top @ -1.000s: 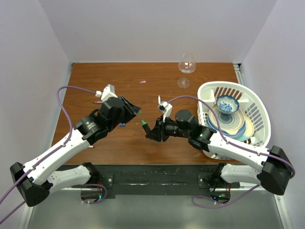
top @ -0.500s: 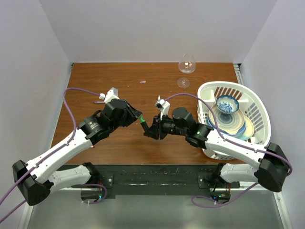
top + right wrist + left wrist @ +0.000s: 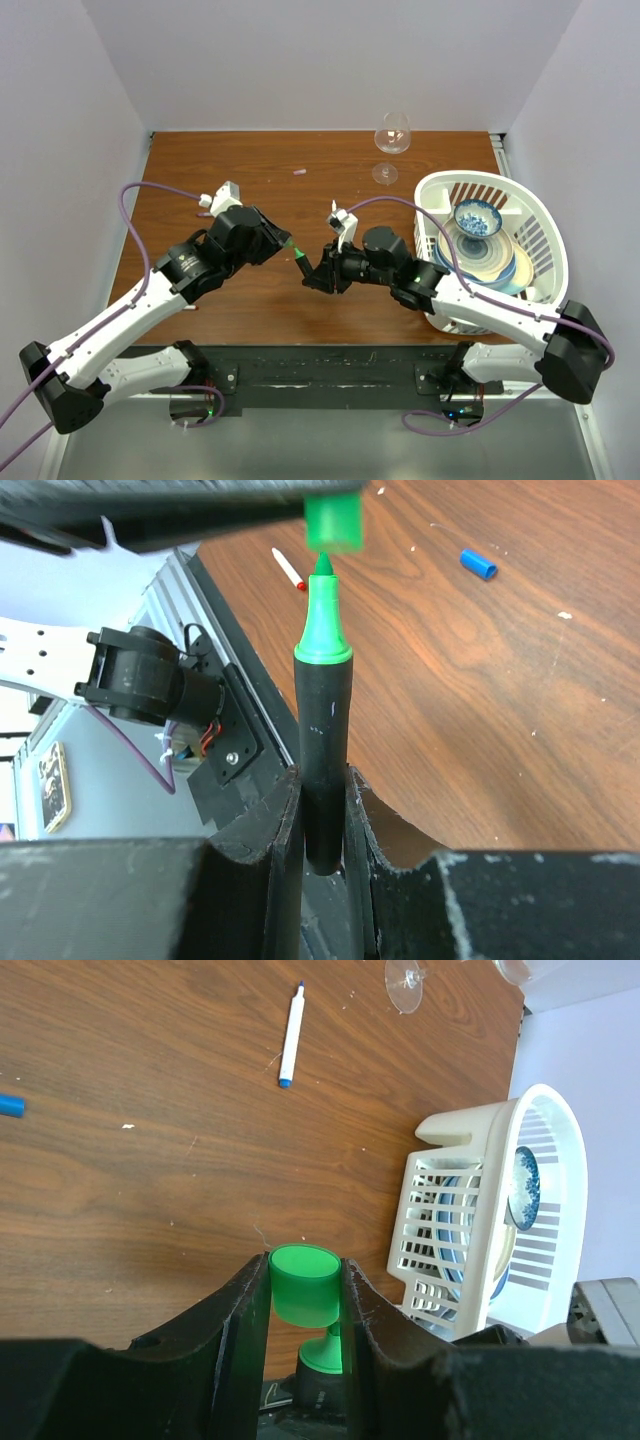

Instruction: Insert the pens into the pen caps

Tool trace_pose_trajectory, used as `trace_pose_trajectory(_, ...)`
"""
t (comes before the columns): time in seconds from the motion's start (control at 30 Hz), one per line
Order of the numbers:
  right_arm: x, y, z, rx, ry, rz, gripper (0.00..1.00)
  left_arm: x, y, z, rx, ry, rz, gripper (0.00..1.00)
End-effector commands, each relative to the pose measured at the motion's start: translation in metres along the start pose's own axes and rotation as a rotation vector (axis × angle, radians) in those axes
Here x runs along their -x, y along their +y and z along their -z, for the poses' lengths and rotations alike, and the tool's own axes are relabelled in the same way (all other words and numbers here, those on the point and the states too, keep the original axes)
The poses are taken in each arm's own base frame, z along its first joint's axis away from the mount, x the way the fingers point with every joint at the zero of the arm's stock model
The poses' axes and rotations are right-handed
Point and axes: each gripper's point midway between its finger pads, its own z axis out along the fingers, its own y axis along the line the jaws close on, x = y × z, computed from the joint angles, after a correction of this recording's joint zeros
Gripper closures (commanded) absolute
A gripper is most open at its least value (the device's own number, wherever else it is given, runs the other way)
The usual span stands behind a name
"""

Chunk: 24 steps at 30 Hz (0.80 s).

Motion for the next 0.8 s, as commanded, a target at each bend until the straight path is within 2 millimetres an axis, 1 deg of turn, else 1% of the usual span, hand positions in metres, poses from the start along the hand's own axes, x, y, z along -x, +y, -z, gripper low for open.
trace_pose_trajectory(0.0, 0.008, 0.012, -0.002, 0.055, -0.031, 0.005, 1.00, 0.017, -0.013, 0.012, -0.028, -0.052, 0.030, 1.00)
trace_pose_trajectory(0.1, 0.011, 0.015, -0.004, 0.063, -0.036, 0.005, 1.00, 0.015, -0.013, 0.011, -0.029, -0.042, 0.027, 1.00)
trace_pose_trajectory(0.43, 0.012, 0.020, -0.011, 0.074, -0.027, -0.002, 1.00, 0.009, -0.012, 0.009, -0.035, -0.022, 0.022, 1.00)
trace_pose_trajectory(0.77, 0.020, 0.023, -0.013, 0.074, -0.043, -0.002, 1.00, 0.002, -0.006, 0.003, -0.015, -0.002, 0.010, 1.00)
